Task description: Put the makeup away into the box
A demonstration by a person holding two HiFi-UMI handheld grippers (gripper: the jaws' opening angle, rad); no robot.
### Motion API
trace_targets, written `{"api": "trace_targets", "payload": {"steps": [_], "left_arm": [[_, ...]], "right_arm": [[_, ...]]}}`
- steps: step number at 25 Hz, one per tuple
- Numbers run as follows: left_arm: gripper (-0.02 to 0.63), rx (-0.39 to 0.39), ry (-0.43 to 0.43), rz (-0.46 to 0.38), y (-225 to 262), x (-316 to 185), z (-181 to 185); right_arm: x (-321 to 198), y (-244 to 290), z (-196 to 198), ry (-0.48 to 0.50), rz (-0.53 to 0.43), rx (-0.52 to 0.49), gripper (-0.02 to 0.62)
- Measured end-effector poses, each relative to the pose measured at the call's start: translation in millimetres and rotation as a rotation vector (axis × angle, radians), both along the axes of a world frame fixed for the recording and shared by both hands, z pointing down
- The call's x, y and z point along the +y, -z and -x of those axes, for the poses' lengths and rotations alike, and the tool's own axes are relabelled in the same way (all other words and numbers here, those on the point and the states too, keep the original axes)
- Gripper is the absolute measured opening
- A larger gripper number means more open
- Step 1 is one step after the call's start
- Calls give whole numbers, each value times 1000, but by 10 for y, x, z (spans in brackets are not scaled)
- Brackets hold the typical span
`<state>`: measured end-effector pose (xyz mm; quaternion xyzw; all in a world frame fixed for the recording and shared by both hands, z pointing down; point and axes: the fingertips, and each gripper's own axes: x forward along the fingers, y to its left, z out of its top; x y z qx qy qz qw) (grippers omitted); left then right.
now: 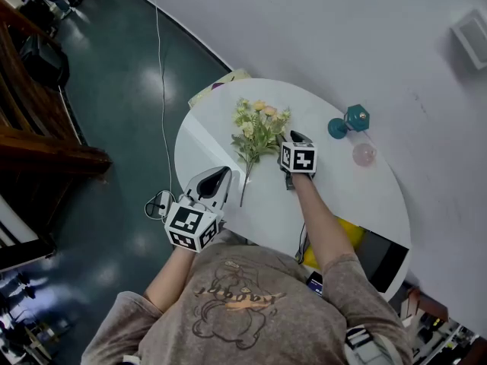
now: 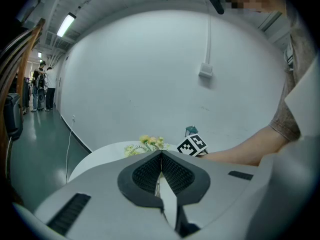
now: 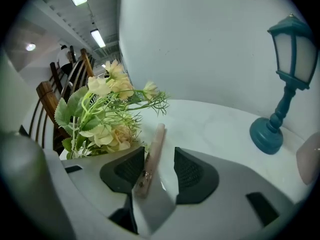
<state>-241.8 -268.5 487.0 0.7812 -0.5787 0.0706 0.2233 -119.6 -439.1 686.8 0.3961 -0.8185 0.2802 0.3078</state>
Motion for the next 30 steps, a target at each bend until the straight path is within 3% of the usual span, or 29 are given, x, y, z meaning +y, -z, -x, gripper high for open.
{"api": "trace_targets", "payload": {"steps": [14, 21, 30], "left_arm": [[21, 22, -1, 5, -30, -29, -16], [21, 44, 11, 11, -52, -22, -3], [21, 69, 23, 11, -47, 35, 49]], "right_arm": [[-9, -23, -183, 32, -12, 80, 79], [-17, -14, -179, 50, -39, 102, 74], [-35, 74, -242, 30, -32, 52, 71]]}}
